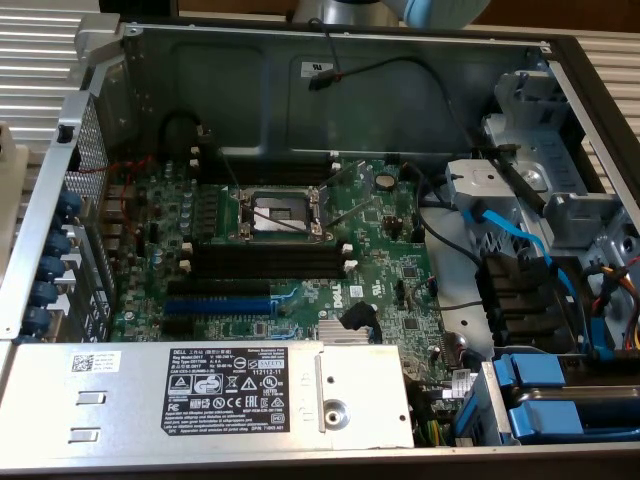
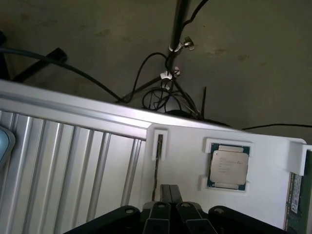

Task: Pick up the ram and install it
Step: 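Pick up the ram and move it above insertion slot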

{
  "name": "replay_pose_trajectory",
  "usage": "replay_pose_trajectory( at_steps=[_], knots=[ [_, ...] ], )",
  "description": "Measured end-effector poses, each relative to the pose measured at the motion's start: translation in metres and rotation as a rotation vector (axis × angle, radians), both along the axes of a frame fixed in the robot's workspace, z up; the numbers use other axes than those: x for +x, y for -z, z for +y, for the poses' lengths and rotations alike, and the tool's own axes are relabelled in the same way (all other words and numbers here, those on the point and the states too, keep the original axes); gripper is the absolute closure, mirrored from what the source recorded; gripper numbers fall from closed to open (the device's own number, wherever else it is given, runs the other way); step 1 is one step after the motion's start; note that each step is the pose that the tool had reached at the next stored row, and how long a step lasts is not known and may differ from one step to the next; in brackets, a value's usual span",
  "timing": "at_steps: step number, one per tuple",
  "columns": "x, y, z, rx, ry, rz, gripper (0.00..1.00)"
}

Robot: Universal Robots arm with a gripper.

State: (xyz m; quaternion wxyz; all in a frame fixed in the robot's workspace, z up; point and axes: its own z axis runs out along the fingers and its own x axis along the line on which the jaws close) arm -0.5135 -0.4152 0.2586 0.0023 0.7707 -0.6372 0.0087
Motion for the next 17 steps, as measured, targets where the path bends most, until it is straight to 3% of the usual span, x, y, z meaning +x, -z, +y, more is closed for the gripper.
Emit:
replay_pose_trajectory(
  at_steps=[3,10,17],
  knots=[
    [0.0,0.0009,-0.0029,0.0008,0.0,0.0,0.89],
    [0.0025,0.0045,-0.0034,0.0013,0.0,0.0001,0.89],
    [0.0064,0.0097,-0.0042,0.006,0.0,0.0021,0.89]
  ],
)
